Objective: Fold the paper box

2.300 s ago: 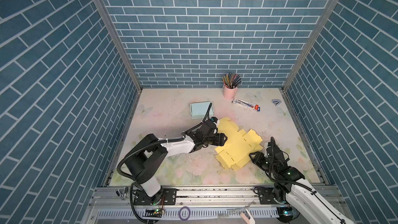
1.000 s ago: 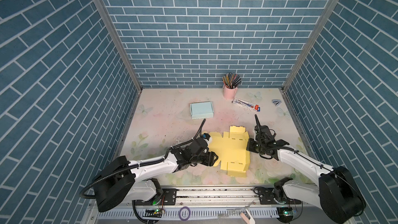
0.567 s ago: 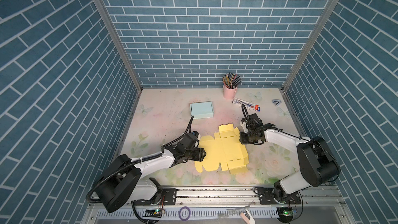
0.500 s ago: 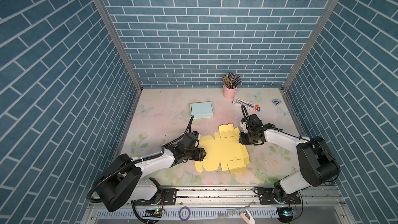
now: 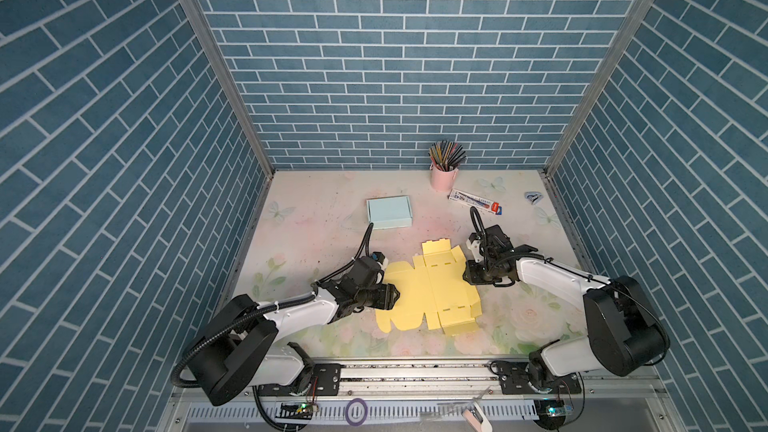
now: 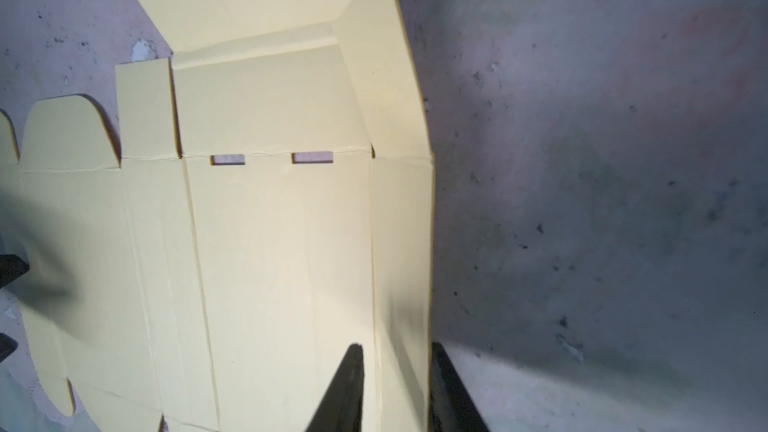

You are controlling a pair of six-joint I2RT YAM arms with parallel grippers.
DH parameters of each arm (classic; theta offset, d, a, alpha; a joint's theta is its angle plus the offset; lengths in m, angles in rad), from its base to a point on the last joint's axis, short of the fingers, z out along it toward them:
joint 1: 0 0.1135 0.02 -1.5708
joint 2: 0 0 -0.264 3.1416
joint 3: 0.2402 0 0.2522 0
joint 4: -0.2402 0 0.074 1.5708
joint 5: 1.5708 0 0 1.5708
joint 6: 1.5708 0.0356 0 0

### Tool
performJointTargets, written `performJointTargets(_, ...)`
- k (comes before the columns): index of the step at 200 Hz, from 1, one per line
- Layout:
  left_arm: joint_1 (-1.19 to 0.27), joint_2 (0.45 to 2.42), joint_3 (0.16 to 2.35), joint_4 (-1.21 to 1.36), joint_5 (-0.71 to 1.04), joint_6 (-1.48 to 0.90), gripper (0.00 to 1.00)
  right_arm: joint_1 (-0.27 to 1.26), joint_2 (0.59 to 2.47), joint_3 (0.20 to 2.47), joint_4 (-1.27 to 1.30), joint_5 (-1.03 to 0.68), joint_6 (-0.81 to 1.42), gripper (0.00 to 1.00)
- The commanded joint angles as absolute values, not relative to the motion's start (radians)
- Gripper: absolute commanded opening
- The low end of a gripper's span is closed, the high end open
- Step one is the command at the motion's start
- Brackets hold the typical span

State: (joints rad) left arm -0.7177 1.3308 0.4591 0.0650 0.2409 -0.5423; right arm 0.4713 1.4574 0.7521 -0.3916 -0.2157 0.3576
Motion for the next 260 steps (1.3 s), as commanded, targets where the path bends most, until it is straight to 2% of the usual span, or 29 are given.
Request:
performJointTargets(1,-0.710,1.339,0.430,0.035,0.238,-0.541,0.66,0.474,1.474,0.765,-0.394,-0.241,0.367,0.17)
performJointTargets(37,-0.710,1.326,0.416,0.040,0.245,-0.552,0.65,0.476,1.434,0.773,-0.419,-0.214,0.336,0.00)
performJointTargets(67,-0.710,1.239,0.399,0.011,0.266,-0.564,0.65,0.533,1.346,0.809,-0.491,-0.118,0.247,0.00)
performJointTargets(85,-0.710,1.141,0.393,-0.003,0.285,-0.570,0.64,0.599,1.303,0.853,-0.549,0.035,0.197,0.00)
performJointTargets(121,-0.709,0.966,0.379,0.024,0.321,-0.617,0.50,0.746,1.264,0.944,-0.599,0.335,0.106,0.00)
performJointTargets(161,-0.709,0.906,0.383,0.032,0.307,-0.635,0.38,0.925,1.344,0.991,-0.549,0.567,-0.026,0.00)
performJointTargets(208,-0.709,0.942,0.323,0.079,0.288,-0.680,0.27,0.995,1.513,1.067,-0.464,0.603,-0.146,0.00)
performJointTargets(260,-0.679,0.893,0.239,0.077,0.259,-0.698,0.23,1.036,1.588,1.053,-0.303,0.616,-0.303,0.00)
